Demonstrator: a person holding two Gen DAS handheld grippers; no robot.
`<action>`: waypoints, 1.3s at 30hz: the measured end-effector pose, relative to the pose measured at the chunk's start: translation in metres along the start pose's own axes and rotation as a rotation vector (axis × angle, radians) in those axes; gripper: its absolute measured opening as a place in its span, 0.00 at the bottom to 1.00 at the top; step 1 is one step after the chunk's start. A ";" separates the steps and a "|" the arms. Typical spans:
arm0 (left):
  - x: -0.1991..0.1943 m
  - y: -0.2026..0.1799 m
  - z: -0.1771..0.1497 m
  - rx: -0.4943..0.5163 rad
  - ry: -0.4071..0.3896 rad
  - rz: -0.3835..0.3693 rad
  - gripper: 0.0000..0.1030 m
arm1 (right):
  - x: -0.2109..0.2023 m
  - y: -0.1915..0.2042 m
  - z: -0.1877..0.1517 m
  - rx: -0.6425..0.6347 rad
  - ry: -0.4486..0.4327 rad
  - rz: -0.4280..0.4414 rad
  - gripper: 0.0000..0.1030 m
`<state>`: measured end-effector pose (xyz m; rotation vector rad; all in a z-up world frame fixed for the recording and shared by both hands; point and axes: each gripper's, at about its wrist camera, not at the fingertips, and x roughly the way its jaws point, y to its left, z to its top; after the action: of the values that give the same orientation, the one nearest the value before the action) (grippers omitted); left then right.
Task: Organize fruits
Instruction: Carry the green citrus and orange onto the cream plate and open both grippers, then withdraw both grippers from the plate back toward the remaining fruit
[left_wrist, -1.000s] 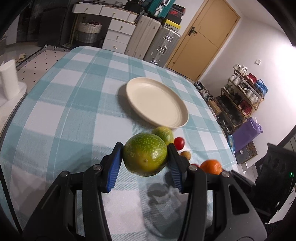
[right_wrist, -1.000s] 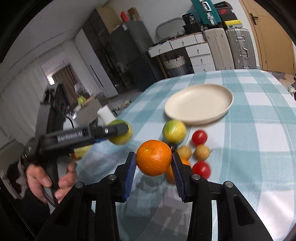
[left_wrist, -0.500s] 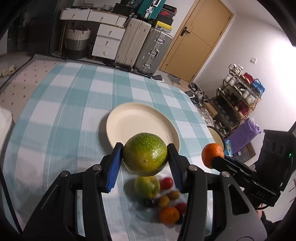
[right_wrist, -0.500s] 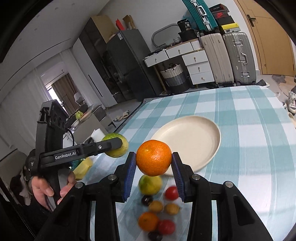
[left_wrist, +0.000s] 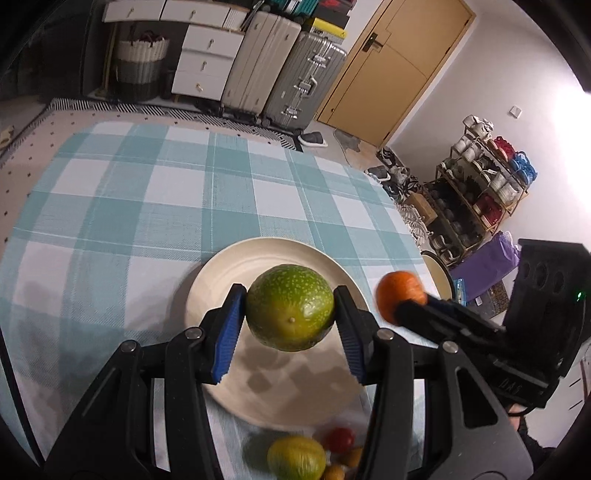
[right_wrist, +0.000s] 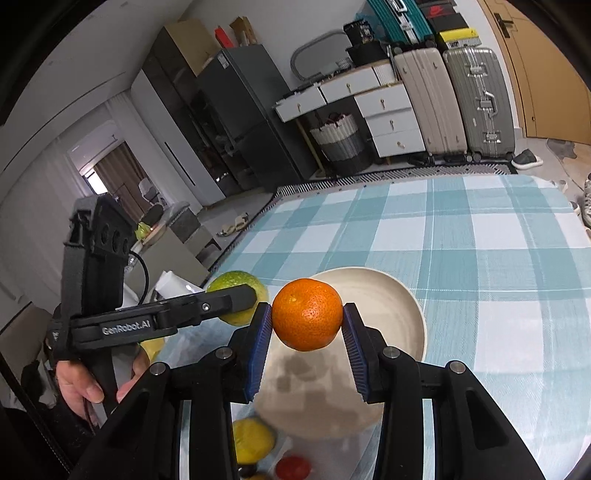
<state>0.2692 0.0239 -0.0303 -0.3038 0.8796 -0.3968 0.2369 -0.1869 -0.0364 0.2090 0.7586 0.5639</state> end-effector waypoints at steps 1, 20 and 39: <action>0.008 0.001 0.004 0.006 0.009 0.007 0.44 | 0.007 -0.002 0.001 -0.003 0.010 -0.005 0.38; 0.103 0.018 0.022 -0.035 0.134 -0.007 0.45 | 0.088 -0.044 -0.004 -0.017 0.145 -0.113 0.39; 0.053 -0.002 0.019 0.016 0.040 0.038 0.51 | 0.028 -0.031 -0.005 -0.036 0.006 -0.148 0.69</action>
<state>0.3145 0.0001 -0.0542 -0.2649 0.9197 -0.3759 0.2627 -0.1967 -0.0679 0.1168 0.7621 0.4371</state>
